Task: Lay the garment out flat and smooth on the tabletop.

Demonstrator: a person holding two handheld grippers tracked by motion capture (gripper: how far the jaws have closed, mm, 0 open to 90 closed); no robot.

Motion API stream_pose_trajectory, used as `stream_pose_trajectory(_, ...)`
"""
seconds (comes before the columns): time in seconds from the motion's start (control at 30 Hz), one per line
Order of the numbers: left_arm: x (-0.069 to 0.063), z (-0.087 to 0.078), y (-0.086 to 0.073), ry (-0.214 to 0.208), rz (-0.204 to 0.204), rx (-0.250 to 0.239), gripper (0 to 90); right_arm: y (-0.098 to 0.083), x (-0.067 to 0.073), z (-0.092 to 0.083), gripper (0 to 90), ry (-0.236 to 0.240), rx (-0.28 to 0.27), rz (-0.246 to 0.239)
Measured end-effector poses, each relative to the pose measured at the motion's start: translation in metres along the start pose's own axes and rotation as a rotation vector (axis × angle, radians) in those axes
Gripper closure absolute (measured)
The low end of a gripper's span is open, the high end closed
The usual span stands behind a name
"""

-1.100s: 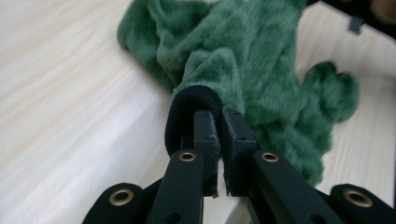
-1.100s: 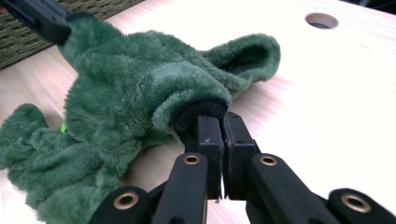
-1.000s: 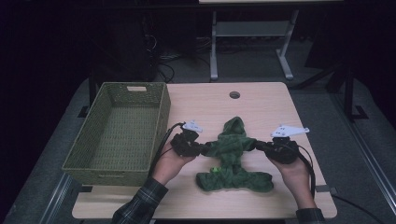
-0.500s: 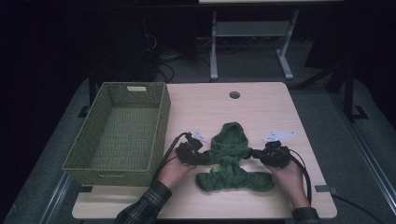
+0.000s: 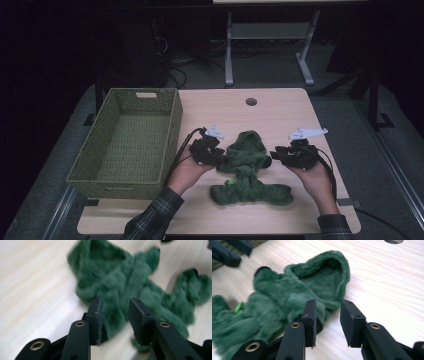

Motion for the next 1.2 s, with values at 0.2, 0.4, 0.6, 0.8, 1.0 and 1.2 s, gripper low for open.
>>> stream_pose_trajectory(0.2,0.022,0.017,0.026,0.025,-0.014,-0.033,59.7,0.011,-0.013,0.024,62.8,0.007,0.035,0.020)
stream_pose_trajectory(0.4,0.035,0.050,0.023,0.011,-0.024,0.019,57.4,0.013,-0.023,0.046,61.8,0.026,0.069,0.034)
stream_pose_trajectory(0.6,0.043,0.069,0.017,0.003,-0.043,0.044,55.1,0.009,-0.029,0.065,61.9,0.051,0.103,0.060)
stream_pose_trajectory(0.8,0.045,0.080,0.010,-0.008,-0.041,0.071,56.6,-0.001,-0.028,0.076,63.8,0.085,0.136,0.073)
stream_pose_trajectory(1.0,0.051,0.085,0.006,0.015,-0.037,0.091,63.7,-0.003,-0.025,0.080,70.9,0.078,0.151,0.057)
stream_pose_trajectory(1.2,0.054,0.085,-0.001,0.030,-0.023,0.116,84.9,-0.004,-0.024,0.081,83.9,0.063,0.159,0.033)
Point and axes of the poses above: each handheld gripper's, and its own axes: z roughly forward along the jaws, y roughly out of its top, x roughly to its left, the point moved 9 cm from there along z, roughly forward along the jaws, and after that the axes turned 4 degrees about -z, right-handed, at the moved point
